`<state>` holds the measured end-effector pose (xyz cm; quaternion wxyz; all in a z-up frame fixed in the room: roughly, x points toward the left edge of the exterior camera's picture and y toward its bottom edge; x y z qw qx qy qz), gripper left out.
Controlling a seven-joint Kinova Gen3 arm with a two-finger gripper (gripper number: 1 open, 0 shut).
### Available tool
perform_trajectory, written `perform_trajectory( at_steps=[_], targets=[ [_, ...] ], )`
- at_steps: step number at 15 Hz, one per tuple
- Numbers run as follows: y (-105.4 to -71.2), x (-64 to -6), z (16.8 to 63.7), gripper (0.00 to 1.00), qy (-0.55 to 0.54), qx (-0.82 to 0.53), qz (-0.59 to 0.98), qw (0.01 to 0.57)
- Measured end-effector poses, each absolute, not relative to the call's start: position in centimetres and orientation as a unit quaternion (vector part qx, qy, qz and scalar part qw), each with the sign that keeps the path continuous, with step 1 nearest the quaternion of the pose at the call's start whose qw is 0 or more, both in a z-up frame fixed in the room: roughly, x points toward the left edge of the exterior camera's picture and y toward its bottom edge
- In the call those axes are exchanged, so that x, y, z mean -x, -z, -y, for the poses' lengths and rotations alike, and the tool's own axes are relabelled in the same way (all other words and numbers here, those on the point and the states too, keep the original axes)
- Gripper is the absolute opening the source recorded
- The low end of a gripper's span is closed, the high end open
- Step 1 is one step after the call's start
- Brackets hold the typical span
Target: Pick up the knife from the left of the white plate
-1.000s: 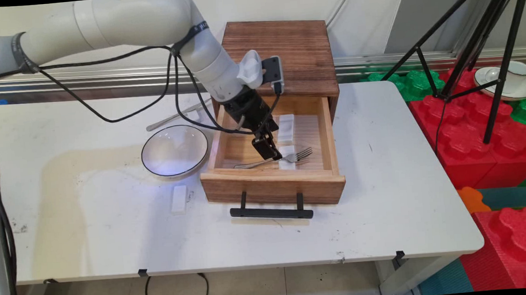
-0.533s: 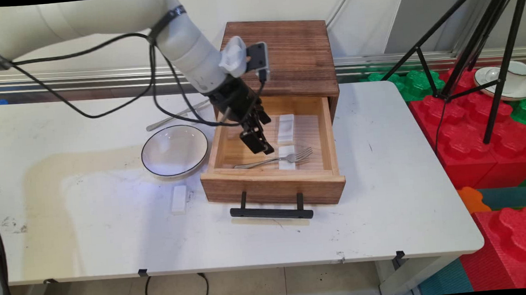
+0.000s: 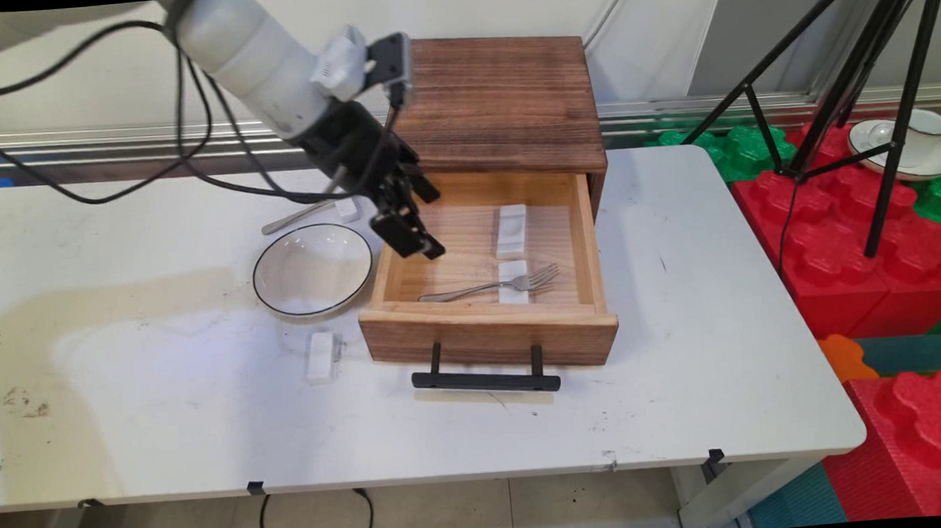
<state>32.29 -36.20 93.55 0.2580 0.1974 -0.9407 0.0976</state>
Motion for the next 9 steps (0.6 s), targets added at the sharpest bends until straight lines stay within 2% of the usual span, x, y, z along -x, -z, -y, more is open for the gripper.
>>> perform_trajectory(
  at_steps=[9],
  targets=[
    [-98.0,-38.5,32.8,1.0,-0.11,-0.224,0.935,0.252]
  ],
)
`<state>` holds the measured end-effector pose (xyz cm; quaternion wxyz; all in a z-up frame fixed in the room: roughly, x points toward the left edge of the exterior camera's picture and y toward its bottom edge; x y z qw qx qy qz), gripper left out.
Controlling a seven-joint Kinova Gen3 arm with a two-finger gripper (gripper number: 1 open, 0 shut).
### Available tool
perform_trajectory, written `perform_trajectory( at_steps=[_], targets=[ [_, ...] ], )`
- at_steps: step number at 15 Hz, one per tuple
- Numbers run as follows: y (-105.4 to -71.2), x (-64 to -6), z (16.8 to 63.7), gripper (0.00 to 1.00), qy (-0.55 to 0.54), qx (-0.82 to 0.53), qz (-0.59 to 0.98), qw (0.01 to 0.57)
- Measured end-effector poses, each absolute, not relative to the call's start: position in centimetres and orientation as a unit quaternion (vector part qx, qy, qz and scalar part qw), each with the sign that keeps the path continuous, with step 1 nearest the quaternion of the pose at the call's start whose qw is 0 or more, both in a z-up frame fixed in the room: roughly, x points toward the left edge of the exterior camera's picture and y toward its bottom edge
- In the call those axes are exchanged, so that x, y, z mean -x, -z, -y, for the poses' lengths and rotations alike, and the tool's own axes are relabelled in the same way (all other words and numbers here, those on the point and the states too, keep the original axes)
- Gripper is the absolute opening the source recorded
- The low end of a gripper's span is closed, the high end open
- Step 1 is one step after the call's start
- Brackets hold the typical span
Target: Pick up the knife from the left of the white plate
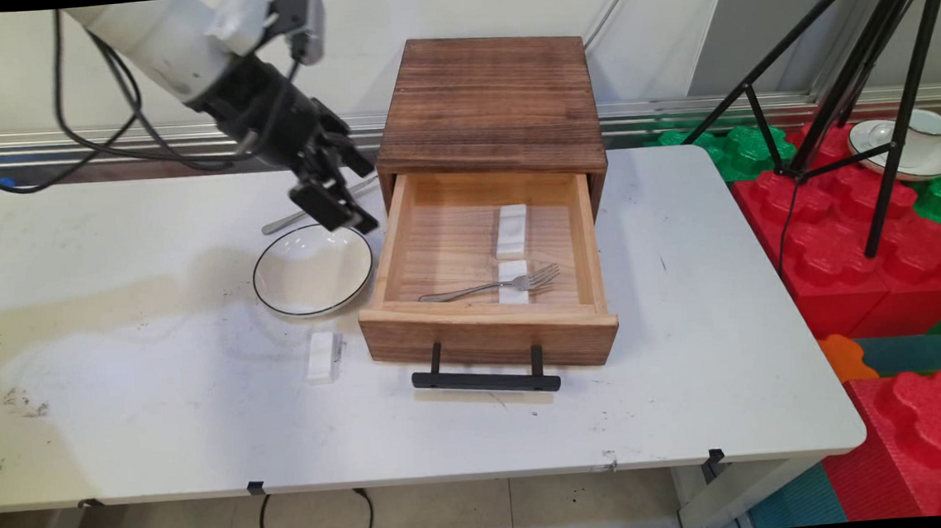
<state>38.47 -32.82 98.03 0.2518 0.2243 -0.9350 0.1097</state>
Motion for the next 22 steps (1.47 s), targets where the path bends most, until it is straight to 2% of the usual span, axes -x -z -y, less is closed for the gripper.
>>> perform_trajectory(
  at_steps=[5,11,22],
  targets=[
    [-99.5,-42.6,32.3,1.0,-0.123,-0.247,0.933,0.23],
    [-99.2,-46.9,33.1,1.0,-0.14,-0.28,0.929,0.198],
    [-94.1,-53.7,37.8,1.0,-0.163,-0.321,0.921,0.145]
  ],
)
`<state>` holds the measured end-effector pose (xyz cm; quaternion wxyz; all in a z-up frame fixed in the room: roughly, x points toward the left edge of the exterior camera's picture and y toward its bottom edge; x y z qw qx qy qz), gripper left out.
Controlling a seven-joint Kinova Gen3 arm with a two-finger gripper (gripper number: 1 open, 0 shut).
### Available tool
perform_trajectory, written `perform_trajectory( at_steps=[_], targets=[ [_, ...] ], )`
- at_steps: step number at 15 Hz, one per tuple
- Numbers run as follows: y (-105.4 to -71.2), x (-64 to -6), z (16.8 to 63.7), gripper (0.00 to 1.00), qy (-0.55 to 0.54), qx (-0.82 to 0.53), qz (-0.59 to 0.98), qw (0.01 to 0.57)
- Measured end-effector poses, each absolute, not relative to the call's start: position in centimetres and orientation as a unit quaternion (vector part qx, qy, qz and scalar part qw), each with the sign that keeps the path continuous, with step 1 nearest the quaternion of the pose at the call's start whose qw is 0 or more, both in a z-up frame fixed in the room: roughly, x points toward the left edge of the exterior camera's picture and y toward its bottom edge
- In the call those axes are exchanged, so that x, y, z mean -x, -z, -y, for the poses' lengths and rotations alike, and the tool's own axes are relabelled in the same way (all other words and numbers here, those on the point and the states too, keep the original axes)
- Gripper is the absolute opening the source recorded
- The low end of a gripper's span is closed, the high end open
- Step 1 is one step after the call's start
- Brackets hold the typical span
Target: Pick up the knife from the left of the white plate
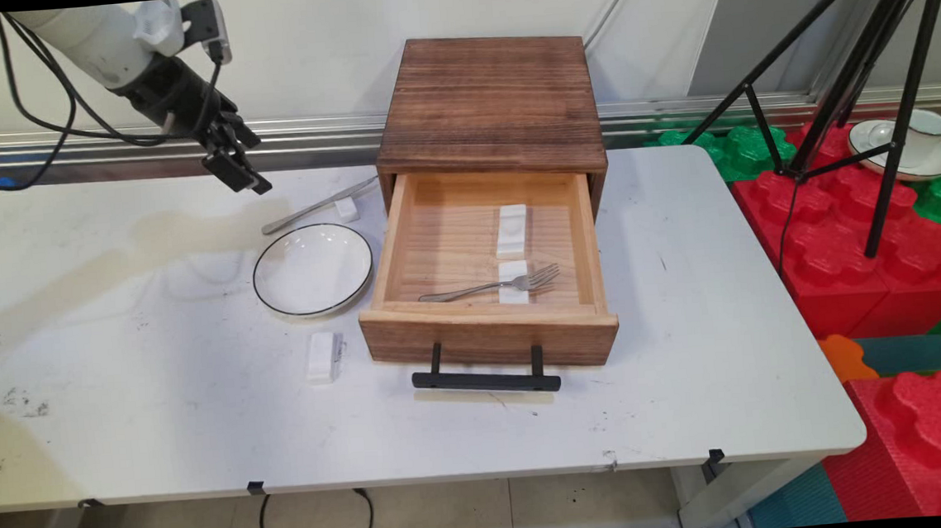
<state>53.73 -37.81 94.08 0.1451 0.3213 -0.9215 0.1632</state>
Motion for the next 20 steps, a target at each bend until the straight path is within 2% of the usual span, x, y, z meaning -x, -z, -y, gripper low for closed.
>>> perform_trajectory(
  at_steps=[11,20],
  targets=[
    [-86.8,-56.2,43.9,1.0,-0.161,-0.332,0.922,0.118],
    [-82.2,-55.8,46.9,1.0,-0.144,-0.33,0.926,0.117]
  ],
)
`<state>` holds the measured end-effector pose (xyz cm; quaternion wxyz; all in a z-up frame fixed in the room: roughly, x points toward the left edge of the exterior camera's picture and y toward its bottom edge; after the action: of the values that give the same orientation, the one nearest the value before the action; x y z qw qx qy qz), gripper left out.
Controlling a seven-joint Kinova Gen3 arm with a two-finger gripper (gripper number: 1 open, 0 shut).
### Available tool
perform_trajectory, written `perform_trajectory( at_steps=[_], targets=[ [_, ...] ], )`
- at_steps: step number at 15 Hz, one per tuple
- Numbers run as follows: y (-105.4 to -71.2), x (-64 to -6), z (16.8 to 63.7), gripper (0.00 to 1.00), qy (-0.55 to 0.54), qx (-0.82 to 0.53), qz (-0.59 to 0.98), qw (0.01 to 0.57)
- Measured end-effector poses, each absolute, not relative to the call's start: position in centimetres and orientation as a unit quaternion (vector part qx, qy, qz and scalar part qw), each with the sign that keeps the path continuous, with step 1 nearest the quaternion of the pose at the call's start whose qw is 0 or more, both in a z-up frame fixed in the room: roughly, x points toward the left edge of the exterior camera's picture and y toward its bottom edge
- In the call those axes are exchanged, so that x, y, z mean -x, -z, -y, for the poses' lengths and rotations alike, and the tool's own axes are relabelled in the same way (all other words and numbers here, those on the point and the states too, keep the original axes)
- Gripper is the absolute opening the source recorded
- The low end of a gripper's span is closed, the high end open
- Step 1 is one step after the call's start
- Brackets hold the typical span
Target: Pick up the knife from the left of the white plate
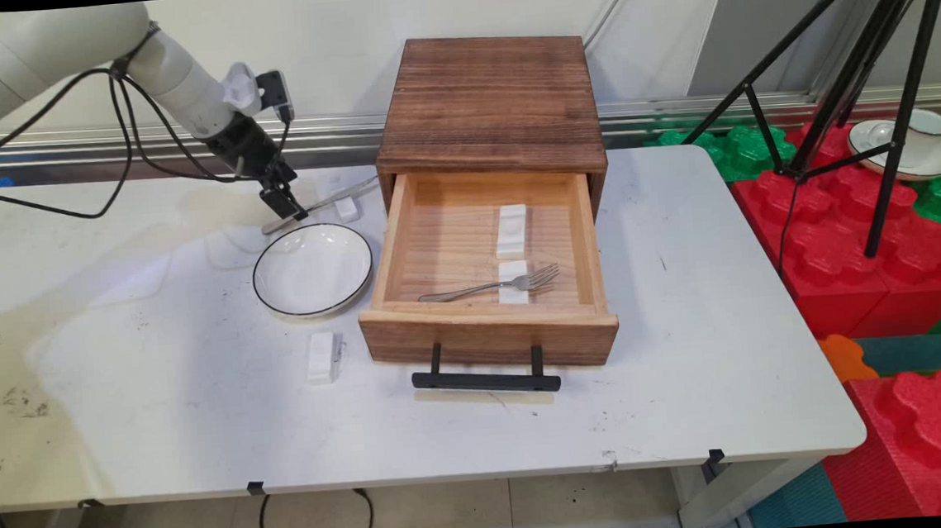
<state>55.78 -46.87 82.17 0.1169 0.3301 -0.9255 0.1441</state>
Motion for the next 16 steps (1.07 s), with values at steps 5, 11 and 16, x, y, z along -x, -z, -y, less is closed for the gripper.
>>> perform_trajectory(
  at_steps=[5,11,16],
  targets=[
    [-80.5,-55.4,48.0,1.0,-0.142,-0.331,0.925,0.122],
    [-79.6,-55.1,48.8,0.0,-0.141,-0.331,0.924,0.128],
    [-79.2,-54.9,49.2,0.0,-0.138,-0.333,0.923,0.132]
  ],
)
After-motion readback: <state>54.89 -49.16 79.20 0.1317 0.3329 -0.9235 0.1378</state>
